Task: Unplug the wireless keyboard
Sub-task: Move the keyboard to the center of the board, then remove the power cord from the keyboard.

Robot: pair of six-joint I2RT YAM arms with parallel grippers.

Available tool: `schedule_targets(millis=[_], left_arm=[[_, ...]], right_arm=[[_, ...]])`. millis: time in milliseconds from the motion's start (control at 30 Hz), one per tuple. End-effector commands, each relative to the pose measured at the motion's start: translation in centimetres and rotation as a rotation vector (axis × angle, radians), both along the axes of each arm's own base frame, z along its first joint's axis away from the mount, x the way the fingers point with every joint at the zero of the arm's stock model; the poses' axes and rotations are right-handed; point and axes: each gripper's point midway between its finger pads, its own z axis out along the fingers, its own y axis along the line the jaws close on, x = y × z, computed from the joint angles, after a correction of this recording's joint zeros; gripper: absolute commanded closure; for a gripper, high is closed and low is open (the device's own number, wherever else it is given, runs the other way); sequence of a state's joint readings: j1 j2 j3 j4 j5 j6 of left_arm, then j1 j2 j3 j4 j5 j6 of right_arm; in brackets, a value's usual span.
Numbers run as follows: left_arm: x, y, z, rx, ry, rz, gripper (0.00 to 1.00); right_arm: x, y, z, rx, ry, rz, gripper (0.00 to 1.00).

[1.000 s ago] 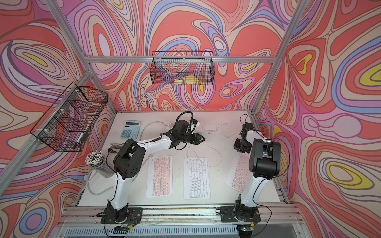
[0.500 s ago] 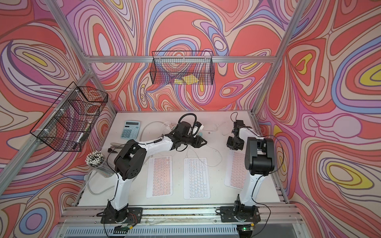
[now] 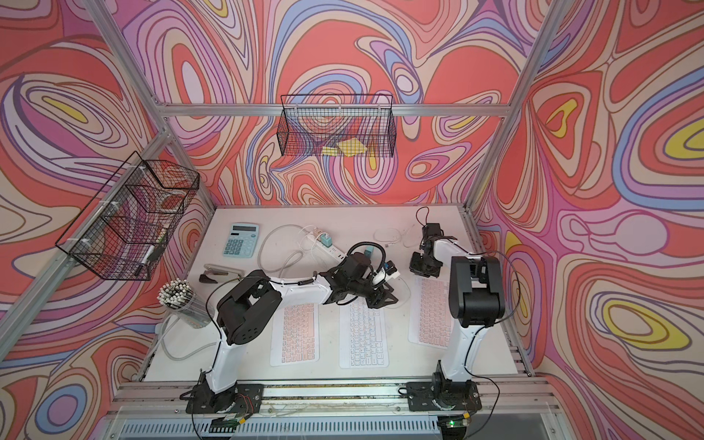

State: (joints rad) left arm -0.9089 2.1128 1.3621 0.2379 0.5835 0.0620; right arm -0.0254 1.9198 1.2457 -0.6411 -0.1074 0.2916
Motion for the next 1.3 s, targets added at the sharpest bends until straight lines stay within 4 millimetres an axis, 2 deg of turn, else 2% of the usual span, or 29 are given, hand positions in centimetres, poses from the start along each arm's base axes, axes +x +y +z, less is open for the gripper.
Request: schedule_targets(millis=[0, 233, 533, 800, 1267], left_arm=[[-0.6, -1.8, 0.6, -0.013, -0.141, -0.072, 0.52], [-3.1, -3.8, -1.2, 0.027, -0.204, -0.177, 0.53], [-5.9, -5.7, -4.1, 0.195, -0.261, -0.307, 0.56], [-6.1, -5.8, -6.4, 0.320, -0.241, -0.325, 0.56], [-6.4, -4.0, -10.3, 0.557, -0.075, -0.325, 0.57]], right_arm=[[-3.7, 2.9, -3.4, 0.088, 0.136, 0.012, 0.91], [-4.1, 4.5, -3.7, 0.148, 0.122, 0.028, 0.91], [-5.1, 5.7, -4.0, 0.168, 0.116, 0.045, 0.90], [-5.4, 5.9, -4.3, 0.137, 0.117, 0.049, 0.89], [-4.9, 5.1, -4.3, 0.038, 0.093, 0.055, 0.89]])
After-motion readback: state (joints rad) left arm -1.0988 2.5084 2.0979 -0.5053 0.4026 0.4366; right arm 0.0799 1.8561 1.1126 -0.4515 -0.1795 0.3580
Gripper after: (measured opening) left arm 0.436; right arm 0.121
